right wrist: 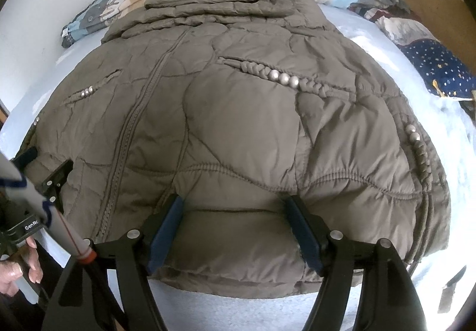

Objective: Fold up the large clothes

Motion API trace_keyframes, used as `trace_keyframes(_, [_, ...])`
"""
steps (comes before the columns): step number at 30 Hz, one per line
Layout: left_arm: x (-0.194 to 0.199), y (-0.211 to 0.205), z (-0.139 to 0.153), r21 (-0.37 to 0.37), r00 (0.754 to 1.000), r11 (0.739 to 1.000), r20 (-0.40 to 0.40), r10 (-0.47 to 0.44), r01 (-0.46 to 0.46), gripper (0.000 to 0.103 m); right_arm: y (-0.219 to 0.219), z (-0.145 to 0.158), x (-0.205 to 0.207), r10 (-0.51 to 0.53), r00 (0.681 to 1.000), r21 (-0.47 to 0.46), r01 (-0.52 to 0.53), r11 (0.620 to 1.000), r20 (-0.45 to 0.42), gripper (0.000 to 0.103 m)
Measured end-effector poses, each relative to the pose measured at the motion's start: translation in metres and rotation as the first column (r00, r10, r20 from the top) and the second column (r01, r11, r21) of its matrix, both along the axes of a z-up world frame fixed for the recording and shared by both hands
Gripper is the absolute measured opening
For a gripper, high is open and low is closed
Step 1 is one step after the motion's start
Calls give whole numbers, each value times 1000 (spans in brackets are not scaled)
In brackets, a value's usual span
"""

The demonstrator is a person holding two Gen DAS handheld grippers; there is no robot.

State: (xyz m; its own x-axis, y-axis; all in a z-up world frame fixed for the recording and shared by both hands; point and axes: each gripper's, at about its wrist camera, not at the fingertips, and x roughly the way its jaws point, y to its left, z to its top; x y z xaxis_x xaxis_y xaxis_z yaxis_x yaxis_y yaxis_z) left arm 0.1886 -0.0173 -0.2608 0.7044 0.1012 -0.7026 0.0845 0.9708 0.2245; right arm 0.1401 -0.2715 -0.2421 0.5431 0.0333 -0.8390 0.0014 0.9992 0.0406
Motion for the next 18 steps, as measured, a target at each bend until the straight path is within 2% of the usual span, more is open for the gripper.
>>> trace_keyframes(9, [-1, -2, 1, 10, 1000, 1000, -2, -8, 8, 99, 3, 0, -2, 5, 1000, -15, -5, 1000, 0, 77])
trace_keyframes(12, [2, -1, 5, 18, 999, 999, -39, -25, 26, 99, 3, 1, -2, 8, 1000, -14, -8, 1000, -2, 77])
trace_keyframes(14, [5, 0, 11, 19, 995, 999, -93, -39, 41, 99, 2, 2, -2, 13, 1000, -7, -13, 1000, -6, 77])
trace_keyframes(16, [6, 7, 21, -13, 991, 999, -133, -32, 31, 99, -1, 8, -4, 22, 1000, 11, -22, 1000, -7, 78])
trace_keyframes(18, [4, 18, 30, -62, 991, 998, -136, -17, 9, 99, -9, 22, -12, 22, 999, 56, -24, 998, 30, 78])
